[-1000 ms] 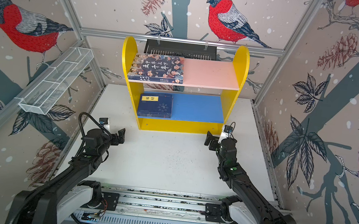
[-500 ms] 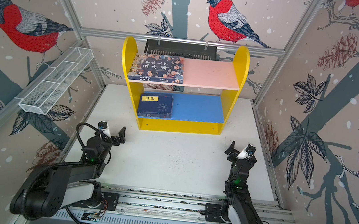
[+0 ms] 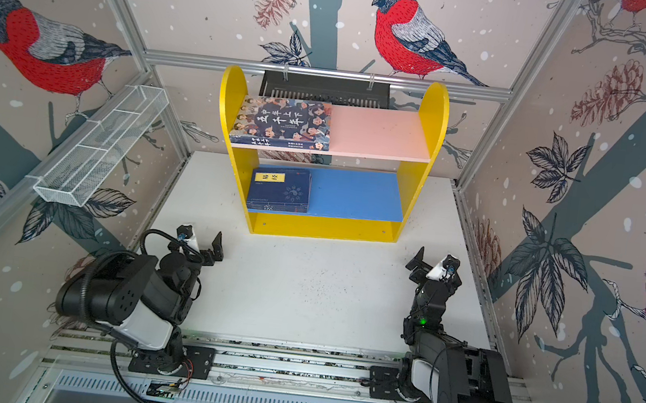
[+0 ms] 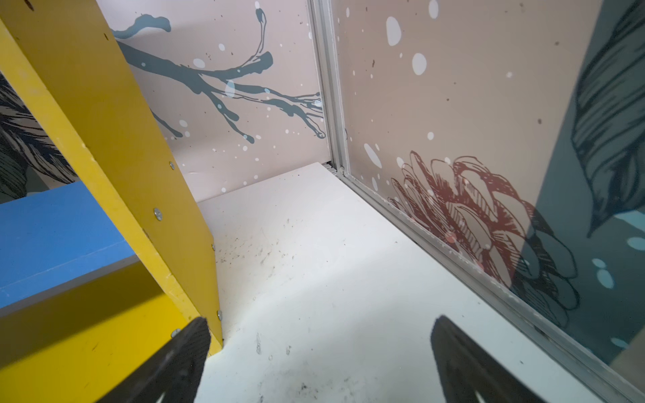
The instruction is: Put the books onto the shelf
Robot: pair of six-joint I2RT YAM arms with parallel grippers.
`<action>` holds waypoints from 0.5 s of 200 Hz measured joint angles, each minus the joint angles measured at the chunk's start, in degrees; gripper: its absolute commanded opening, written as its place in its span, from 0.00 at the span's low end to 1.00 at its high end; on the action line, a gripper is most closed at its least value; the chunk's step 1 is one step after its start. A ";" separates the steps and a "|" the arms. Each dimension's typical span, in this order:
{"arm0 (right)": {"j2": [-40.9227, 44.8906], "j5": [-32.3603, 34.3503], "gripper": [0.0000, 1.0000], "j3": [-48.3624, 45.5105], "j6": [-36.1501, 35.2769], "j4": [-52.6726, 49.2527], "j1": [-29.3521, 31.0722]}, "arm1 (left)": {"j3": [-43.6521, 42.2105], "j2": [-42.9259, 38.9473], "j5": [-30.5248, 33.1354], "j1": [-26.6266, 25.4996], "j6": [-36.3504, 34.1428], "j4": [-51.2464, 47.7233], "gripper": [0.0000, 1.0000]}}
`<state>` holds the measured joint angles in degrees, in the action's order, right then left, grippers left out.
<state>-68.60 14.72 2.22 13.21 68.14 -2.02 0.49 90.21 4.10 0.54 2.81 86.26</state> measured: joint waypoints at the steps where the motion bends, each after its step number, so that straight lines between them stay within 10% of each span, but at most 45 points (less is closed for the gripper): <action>1: -0.20 -0.07 1.00 0.04 -0.04 0.26 0.00 | 0.09 0.00 0.15 0.00 0.00 0.07 0.99; 100: -18.29 1.73 1.00 8.35 -4.52 9.49 3.91 | 3.50 -0.39 1.92 0.09 0.24 3.19 0.99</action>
<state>-86.89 16.45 10.57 8.69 77.62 1.89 3.99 89.82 6.02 0.62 3.05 89.45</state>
